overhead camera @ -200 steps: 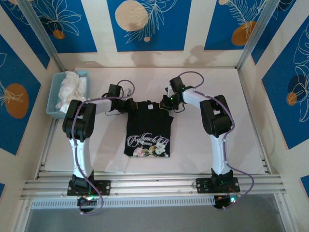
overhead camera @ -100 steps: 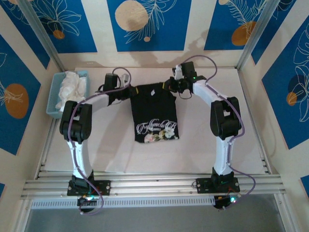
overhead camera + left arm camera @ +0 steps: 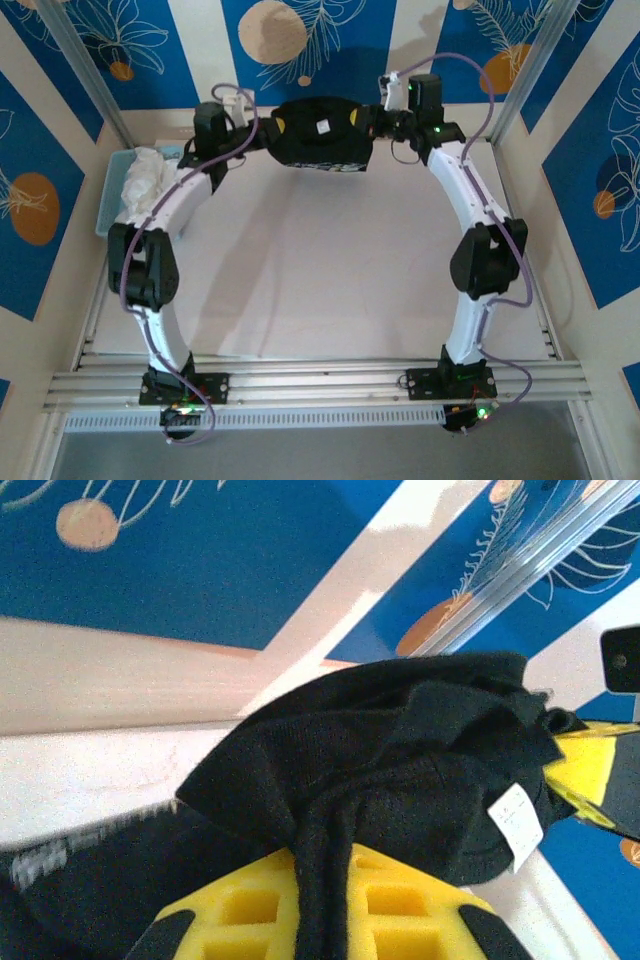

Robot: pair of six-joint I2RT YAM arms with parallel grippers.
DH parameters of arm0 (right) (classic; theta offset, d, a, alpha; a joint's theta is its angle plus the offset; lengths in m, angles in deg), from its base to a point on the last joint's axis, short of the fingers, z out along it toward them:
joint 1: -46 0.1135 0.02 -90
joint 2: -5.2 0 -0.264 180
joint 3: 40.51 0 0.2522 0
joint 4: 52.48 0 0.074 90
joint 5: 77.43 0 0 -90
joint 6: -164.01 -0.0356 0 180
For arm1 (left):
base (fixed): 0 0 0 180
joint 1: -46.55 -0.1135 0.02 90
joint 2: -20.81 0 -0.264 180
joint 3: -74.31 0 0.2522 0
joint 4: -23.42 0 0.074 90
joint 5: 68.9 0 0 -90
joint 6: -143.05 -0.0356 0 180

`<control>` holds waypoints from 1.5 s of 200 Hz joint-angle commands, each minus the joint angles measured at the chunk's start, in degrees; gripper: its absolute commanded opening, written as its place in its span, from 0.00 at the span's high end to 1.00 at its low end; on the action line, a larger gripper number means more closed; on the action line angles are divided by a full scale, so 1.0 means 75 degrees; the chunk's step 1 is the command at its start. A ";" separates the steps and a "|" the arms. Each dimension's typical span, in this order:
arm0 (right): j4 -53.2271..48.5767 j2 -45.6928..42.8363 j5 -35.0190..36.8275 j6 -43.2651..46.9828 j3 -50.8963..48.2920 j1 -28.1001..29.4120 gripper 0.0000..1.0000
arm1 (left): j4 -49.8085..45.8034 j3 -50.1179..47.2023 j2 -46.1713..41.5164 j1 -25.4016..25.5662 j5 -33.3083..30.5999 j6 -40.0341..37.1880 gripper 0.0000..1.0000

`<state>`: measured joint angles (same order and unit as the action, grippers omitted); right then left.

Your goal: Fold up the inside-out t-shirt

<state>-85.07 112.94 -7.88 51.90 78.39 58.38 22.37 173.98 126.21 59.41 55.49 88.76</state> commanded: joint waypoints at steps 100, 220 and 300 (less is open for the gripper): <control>0.0404 -0.4195 0.1148 -0.0989 -0.7443 0.1186 1.00 | 0.1109 -0.6440 -0.3791 0.1414 -0.0218 -0.0021 1.00; -0.1123 0.0344 0.1949 -0.0247 -0.3952 0.0464 0.90 | -0.0565 -0.3019 0.0747 0.1004 -0.1285 -0.1397 0.87; -0.2141 -0.0702 0.2442 0.0316 -0.4019 0.0079 0.42 | -0.1449 -0.2938 0.0192 0.0948 -0.2467 -0.1995 0.38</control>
<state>-96.96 116.37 8.91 52.49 51.60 60.19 15.42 153.56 133.73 67.33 42.51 77.02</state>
